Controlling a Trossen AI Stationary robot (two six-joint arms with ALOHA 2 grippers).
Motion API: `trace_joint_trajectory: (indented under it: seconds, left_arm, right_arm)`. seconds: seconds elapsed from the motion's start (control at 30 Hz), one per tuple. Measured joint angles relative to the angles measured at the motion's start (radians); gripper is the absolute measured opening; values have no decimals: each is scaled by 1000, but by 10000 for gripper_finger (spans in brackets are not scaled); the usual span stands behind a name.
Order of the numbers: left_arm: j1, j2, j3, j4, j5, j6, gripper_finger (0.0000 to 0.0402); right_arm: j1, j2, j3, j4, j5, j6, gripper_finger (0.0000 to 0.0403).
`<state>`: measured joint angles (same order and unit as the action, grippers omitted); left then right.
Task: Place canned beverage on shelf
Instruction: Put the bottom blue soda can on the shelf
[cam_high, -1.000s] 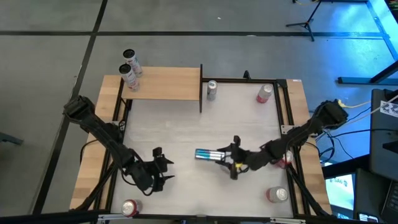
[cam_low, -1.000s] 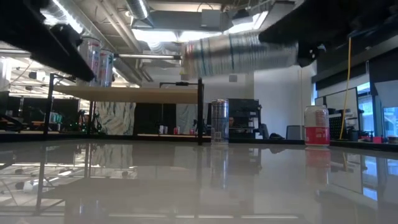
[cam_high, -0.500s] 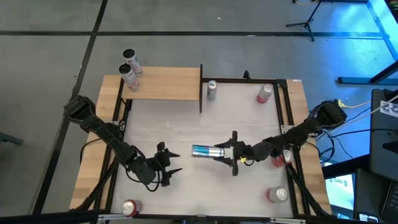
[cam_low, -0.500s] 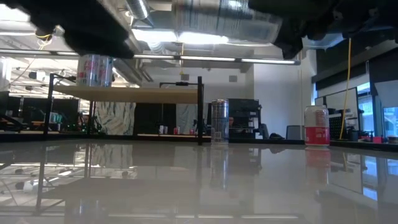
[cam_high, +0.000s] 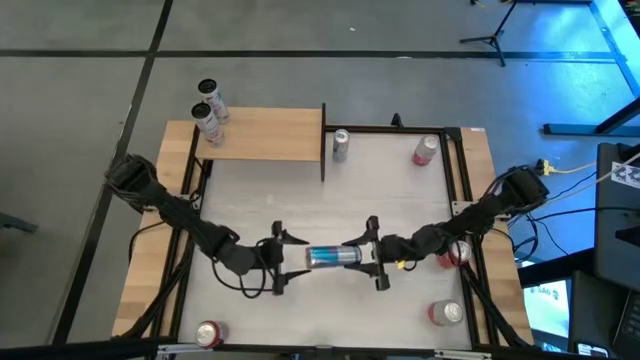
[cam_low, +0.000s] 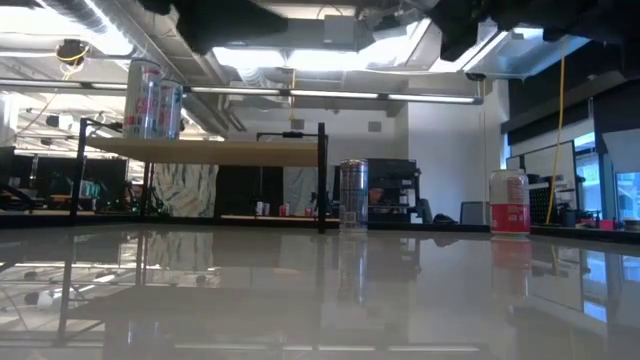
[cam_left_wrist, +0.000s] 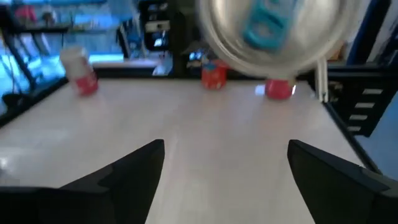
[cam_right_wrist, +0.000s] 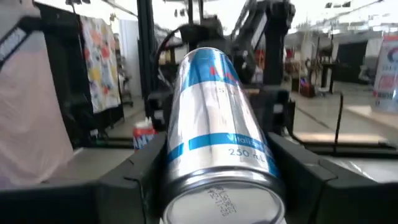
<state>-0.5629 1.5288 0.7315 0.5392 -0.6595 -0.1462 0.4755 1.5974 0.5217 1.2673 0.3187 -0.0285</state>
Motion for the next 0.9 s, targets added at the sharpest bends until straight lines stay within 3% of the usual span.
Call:
trace_joint_trajectory:
  seconds: [0.2, 0.33, 0.67, 0.9]
  left_arm:
    - [0, 86, 0, 310, 25, 186, 326]
    - [0, 107, 0, 458, 72, 264, 326]
    - [-4, 108, 0, 587, 163, 317, 322]
    - [-2, 108, 0, 645, 207, 347, 289]
  right_arm:
    - [-6, 54, 11, 148, -48, -6, 219]
    - [-5, 107, 50, 151, -65, -6, 219]
    - [-5, 157, 130, 146, -103, -32, 219]
    - [-5, 157, 130, 146, -83, -42, 219]
